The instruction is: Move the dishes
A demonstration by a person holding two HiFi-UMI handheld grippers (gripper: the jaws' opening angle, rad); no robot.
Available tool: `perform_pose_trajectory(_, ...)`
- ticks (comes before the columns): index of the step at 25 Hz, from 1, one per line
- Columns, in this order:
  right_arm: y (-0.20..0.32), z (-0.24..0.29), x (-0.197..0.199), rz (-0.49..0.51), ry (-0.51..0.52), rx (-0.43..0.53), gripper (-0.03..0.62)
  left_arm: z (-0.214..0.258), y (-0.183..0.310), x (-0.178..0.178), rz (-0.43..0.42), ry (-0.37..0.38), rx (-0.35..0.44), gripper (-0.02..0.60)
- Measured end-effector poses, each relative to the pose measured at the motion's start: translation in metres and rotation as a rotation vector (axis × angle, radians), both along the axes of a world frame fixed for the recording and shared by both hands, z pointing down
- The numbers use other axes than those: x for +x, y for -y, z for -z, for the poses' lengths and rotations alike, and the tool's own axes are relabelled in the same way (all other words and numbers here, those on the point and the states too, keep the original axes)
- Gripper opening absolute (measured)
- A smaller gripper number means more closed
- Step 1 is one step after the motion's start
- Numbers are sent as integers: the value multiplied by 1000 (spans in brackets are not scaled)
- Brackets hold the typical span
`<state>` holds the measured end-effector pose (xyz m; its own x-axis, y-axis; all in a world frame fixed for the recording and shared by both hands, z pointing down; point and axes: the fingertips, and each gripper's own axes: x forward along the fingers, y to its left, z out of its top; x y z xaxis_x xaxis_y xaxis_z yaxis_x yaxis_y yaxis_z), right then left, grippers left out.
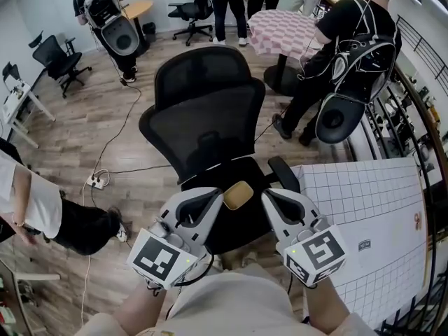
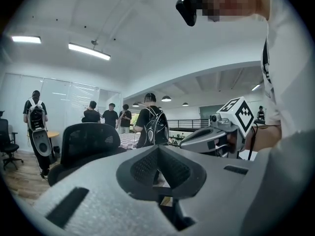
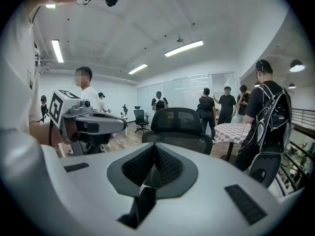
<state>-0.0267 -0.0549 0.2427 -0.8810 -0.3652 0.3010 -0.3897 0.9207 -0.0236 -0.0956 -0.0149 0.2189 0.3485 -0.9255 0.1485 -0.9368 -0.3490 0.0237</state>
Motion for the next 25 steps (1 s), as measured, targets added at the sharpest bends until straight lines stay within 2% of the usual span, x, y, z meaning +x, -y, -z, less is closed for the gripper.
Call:
perform_pose_trajectory(4,7,-24,-7,-40,14,-45,23,-16,1,-10,2,-12,-8,14)
perform_pose_trajectory(7,12,-36,-12,-44,-2,-69,23,-22,6,-14,12,9,-1,14)
perform_pose_trajectory(11,27,-52,-20,-78,-19,-100,23,-35,15,-22,34,-37,-57,14)
perform_pose_trajectory(16,48,-83,-26,-136,-57,-151,25,-64,27,-36,46,-21,-78,14)
perform_pose_trajectory(21,71,-127,-29,-193,-116,-223,26,-97,43,-44,51,-52,-151,14)
perform_pose_trajectory(25,87,-165,-32,-232,-150,-283,26,-118,55,-51,59,-64,-175,14)
